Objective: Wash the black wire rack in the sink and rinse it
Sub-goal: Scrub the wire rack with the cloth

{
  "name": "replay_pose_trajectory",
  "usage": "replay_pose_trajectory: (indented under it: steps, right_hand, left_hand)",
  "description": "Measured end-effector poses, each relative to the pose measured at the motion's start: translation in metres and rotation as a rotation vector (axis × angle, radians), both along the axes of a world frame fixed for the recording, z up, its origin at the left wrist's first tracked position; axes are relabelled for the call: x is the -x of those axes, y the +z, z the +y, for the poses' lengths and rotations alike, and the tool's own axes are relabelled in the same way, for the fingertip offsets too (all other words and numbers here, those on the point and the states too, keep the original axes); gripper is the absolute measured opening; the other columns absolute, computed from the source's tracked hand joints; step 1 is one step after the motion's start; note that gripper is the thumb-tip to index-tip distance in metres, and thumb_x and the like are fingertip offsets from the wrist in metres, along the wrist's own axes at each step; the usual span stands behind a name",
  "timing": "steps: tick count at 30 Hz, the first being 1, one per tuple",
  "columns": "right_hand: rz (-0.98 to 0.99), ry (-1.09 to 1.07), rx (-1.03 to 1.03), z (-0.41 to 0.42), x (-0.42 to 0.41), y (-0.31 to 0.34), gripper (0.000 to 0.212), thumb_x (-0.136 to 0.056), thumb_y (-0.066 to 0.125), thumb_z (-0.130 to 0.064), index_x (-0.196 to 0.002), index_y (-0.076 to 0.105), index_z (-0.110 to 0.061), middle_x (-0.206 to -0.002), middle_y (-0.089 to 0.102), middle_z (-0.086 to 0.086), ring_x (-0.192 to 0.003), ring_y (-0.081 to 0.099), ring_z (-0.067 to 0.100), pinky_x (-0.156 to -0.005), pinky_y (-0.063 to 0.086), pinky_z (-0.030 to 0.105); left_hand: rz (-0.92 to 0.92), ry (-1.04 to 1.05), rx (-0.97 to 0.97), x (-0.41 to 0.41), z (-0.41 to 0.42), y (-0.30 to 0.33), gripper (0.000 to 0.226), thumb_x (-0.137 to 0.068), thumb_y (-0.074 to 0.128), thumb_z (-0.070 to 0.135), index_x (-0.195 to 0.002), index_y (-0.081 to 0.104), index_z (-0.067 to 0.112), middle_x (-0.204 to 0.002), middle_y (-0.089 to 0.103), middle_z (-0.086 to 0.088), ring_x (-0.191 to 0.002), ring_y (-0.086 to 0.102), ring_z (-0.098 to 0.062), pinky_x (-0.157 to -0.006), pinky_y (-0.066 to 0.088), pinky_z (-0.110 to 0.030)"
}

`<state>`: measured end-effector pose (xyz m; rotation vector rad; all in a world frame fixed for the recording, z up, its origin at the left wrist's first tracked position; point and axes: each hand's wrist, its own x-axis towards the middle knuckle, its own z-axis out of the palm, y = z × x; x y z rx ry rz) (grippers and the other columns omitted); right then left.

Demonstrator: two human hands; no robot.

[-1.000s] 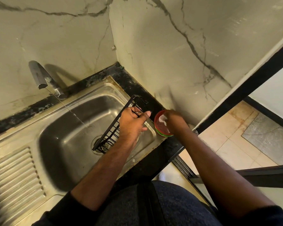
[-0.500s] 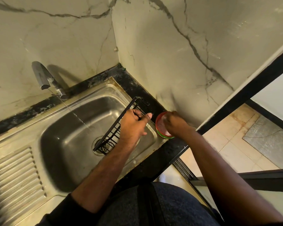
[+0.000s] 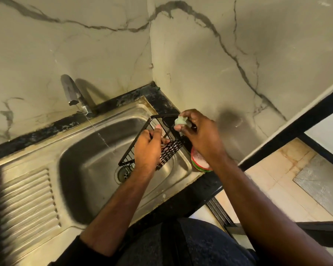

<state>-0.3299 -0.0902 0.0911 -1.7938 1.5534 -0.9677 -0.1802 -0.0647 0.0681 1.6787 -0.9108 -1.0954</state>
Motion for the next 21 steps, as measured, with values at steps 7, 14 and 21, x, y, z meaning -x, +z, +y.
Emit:
replay_pose_trajectory:
  steps: [7,14,21]
  right_hand:
    - [0.134,0.478,0.397,0.017,-0.062,0.014,0.036,-0.094,0.056,0.000,-0.127,0.067,-0.009,-0.135,0.063,0.007,-0.130,0.054,0.015,-0.111,0.043,0.027]
    - [0.102,0.334,0.473,-0.014,-0.061,-0.001,0.037,-0.091,0.058,0.012,-0.119,0.073,-0.009,-0.126,0.069,0.006,-0.121,0.063,0.015,-0.109,0.046,0.030]
    - [0.083,0.426,0.454,-0.015,-0.103,0.019,0.034,-0.095,0.048,0.000,-0.117,0.072,-0.009,-0.126,0.068,0.006,-0.123,0.059,0.011,-0.111,0.039,0.017]
  left_hand:
    - [0.168,0.183,0.064,-0.037,0.011,0.019,0.039,-0.102,0.045,0.057,-0.095,0.065,0.025,-0.094,0.076,-0.005,-0.088,0.075,-0.025,-0.045,0.045,-0.025]
    - [0.388,0.439,0.075,-0.078,0.022,0.039,0.022,-0.102,0.054,0.046,-0.105,0.057,0.025,-0.079,0.068,0.004,-0.056,0.065,-0.007,-0.037,0.038,-0.016]
    - [0.458,0.514,0.071,-0.094,0.030,0.045,0.031,-0.103,0.050,0.048,-0.118,0.054,0.022,-0.090,0.073,-0.003,-0.073,0.071,-0.018,-0.049,0.051,-0.026]
